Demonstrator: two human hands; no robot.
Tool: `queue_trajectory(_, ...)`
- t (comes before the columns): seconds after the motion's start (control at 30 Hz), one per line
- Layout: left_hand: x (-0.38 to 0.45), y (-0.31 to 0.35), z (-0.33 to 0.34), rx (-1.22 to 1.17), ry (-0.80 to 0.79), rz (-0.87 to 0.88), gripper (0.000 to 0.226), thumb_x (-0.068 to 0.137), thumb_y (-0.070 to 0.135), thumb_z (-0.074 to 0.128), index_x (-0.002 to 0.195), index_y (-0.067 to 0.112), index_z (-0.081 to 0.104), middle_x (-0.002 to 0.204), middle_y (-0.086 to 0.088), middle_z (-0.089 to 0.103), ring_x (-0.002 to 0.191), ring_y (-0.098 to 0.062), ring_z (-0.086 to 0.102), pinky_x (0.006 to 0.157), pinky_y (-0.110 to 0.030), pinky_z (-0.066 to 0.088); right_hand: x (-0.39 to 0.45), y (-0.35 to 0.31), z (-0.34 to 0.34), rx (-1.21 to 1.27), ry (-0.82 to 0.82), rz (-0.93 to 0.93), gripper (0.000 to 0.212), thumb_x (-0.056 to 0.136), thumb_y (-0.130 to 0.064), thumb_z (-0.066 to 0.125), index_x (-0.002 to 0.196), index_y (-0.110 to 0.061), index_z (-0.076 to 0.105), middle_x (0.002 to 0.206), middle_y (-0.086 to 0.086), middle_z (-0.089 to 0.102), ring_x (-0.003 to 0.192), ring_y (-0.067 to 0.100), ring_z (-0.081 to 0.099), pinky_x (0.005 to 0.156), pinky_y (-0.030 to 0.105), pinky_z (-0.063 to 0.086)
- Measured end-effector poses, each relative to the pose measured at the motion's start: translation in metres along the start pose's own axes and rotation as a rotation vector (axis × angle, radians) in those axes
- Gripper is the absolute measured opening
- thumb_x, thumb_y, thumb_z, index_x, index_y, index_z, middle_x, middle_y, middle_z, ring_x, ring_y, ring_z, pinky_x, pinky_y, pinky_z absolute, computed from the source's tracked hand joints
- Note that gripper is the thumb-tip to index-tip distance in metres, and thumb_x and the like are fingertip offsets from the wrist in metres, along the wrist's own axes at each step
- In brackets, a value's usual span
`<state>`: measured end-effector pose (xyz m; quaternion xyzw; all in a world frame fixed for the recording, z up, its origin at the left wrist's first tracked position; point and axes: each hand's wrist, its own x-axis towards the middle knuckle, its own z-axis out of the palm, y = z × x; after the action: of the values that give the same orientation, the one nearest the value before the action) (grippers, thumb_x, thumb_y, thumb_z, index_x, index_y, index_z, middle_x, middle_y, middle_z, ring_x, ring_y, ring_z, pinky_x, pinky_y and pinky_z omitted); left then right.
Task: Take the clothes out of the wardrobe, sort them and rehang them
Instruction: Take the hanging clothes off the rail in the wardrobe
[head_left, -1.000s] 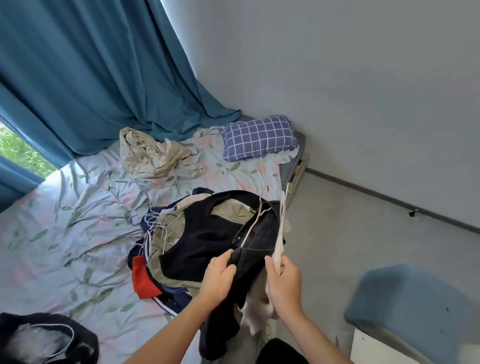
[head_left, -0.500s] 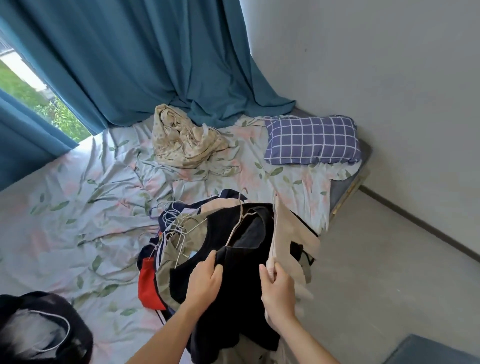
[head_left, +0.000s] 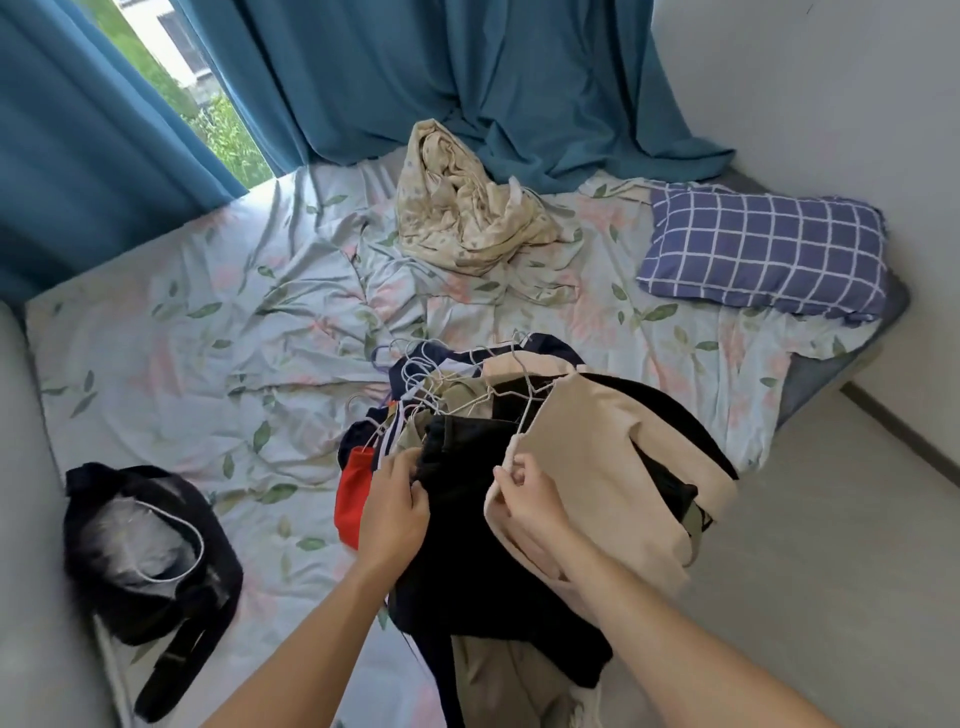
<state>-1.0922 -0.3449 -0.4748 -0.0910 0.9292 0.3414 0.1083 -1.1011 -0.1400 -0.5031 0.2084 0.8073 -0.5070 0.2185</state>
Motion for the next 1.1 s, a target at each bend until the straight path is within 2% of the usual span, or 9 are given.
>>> queue_trajectory(0.07, -0.011, -0.004, -0.012, 0.034, 0.018, 0.025, 0.047, 0.098, 0.010, 0.053, 0.140, 0.030, 0.052, 0.124, 0.009, 0.055, 0.116, -0.015, 0.055, 0.096, -0.038, 0.052, -0.006, -0.005, -0.004, 0.019, -0.075, -0.004, 0.022, 0.105, -0.035, 0.056, 0.124, -0.025, 0.057, 0.099, -0.014, 0.061, 0.092, 0.003, 0.059, 0.080, 0.025, 0.046)
queue_trajectory(0.13, -0.021, -0.002, -0.024, 0.066, 0.028, 0.047, 0.046, 0.098, 0.012, 0.053, 0.141, 0.030, 0.052, 0.124, 0.009, 0.055, 0.115, -0.016, 0.057, 0.091, -0.042, 0.055, -0.020, -0.012, -0.010, 0.015, -0.091, -0.033, 0.032, 0.106, -0.032, 0.054, 0.137, -0.025, 0.054, 0.110, -0.014, 0.058, 0.104, 0.006, 0.058, 0.091, 0.024, 0.044)
queue_trajectory(0.27, -0.045, 0.019, -0.049, 0.135, 0.054, 0.170, 0.043, 0.098, 0.017, 0.056, 0.140, 0.026, 0.054, 0.128, 0.007, 0.058, 0.119, -0.021, 0.055, 0.091, -0.045, 0.054, -0.065, -0.029, -0.032, -0.122, -0.026, -0.109, 0.038, 0.105, -0.038, 0.050, 0.142, -0.030, 0.051, 0.128, -0.008, 0.060, 0.119, 0.011, 0.058, 0.101, 0.031, 0.048)
queue_trajectory(0.4, -0.073, 0.053, -0.074, 0.203, 0.072, 0.337, 0.042, 0.099, 0.024, 0.061, 0.140, 0.024, 0.058, 0.127, 0.006, 0.061, 0.118, -0.021, 0.056, 0.091, -0.038, 0.051, -0.127, -0.037, -0.064, -0.352, 0.103, -0.257, 0.044, 0.105, -0.041, 0.046, 0.147, -0.029, 0.045, 0.142, -0.011, 0.051, 0.133, 0.012, 0.044, 0.110, 0.034, 0.041)
queue_trajectory(0.57, -0.113, 0.101, -0.112, 0.319, 0.010, 0.709, 0.050, 0.101, 0.040, 0.043, 0.148, 0.027, 0.051, 0.133, 0.009, 0.056, 0.119, -0.021, 0.054, 0.095, -0.042, 0.050, -0.238, -0.033, -0.100, -0.412, 0.445, -0.267, 0.048, 0.106, -0.046, 0.046, 0.151, -0.029, 0.044, 0.149, -0.010, 0.049, 0.141, 0.015, 0.039, 0.111, 0.032, 0.037)
queue_trajectory(0.77, -0.182, 0.164, -0.113, 0.359, -0.112, 1.097, 0.049, 0.101, 0.041, 0.045, 0.146, 0.025, 0.054, 0.135, 0.007, 0.057, 0.120, -0.022, 0.055, 0.088, -0.040, 0.050, -0.386, 0.002, -0.092, -0.278, 0.799, -0.190, 0.047, 0.104, -0.052, 0.044, 0.147, -0.032, 0.047, 0.136, -0.010, 0.053, 0.129, 0.013, 0.046, 0.102, 0.034, 0.047)
queue_trajectory(0.93, -0.288, 0.218, -0.084, 0.307, -0.283, 1.394, 0.052, 0.098, 0.042, 0.044, 0.146, 0.025, 0.054, 0.134, 0.006, 0.057, 0.121, -0.023, 0.054, 0.088, -0.042, 0.051, -0.511, 0.052, -0.080, -0.228, 1.089, -0.010, 0.054, 0.102, -0.058, 0.040, 0.148, -0.029, 0.047, 0.136, -0.010, 0.055, 0.128, 0.015, 0.048, 0.104, 0.038, 0.047)
queue_trajectory(1.03, -0.368, 0.236, -0.058, 0.280, -0.395, 1.572, 0.053, 0.098, 0.044, 0.044, 0.146, 0.025, 0.052, 0.130, 0.004, 0.058, 0.118, -0.023, 0.055, 0.090, -0.043, 0.051, -0.591, 0.087, -0.070, -0.213, 1.262, 0.116, 0.053, 0.102, -0.057, 0.046, 0.146, -0.028, 0.048, 0.134, -0.009, 0.056, 0.127, 0.016, 0.048, 0.104, 0.038, 0.046)
queue_trajectory(1.1, -0.423, 0.242, -0.041, 0.263, -0.466, 1.675, 0.053, 0.098, 0.044, 0.046, 0.146, 0.026, 0.052, 0.129, 0.004, 0.058, 0.114, -0.023, 0.055, 0.086, -0.041, 0.051, -0.644, 0.113, -0.059, -0.183, 1.358, 0.227, 0.053, 0.101, -0.057, 0.047, 0.146, -0.029, 0.048, 0.137, -0.011, 0.054, 0.131, 0.015, 0.045, 0.106, 0.037, 0.045)
